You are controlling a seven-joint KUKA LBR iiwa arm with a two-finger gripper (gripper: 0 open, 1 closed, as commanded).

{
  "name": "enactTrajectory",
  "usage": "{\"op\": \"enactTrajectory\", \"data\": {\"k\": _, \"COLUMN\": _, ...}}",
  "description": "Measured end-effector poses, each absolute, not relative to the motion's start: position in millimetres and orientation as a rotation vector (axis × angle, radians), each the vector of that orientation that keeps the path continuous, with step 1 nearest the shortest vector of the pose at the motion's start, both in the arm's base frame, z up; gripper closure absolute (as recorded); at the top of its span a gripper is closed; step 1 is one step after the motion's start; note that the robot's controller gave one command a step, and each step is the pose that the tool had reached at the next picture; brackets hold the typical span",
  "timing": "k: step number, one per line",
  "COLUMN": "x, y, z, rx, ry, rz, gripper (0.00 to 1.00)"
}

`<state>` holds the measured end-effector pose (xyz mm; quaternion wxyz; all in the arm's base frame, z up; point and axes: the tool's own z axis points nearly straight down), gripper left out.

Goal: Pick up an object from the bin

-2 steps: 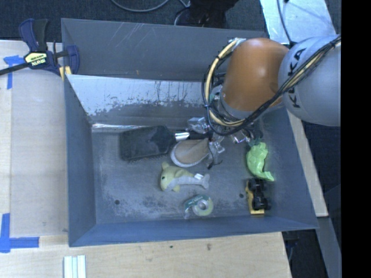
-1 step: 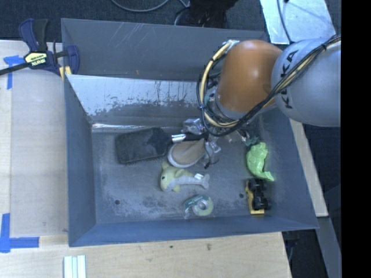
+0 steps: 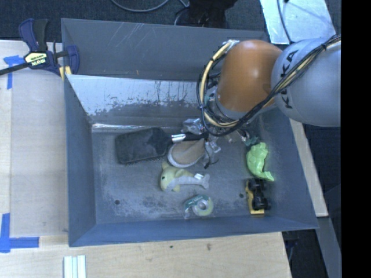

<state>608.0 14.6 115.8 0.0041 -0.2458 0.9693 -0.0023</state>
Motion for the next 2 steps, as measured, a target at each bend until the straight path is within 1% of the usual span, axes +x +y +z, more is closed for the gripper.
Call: {"op": "enactTrajectory", "data": {"k": 2, "x": 607.9, "y": 14.6, "z": 115.8, "rx": -0.769, "ry": 3.038, "rz": -0.007, "gripper": 1.0}}
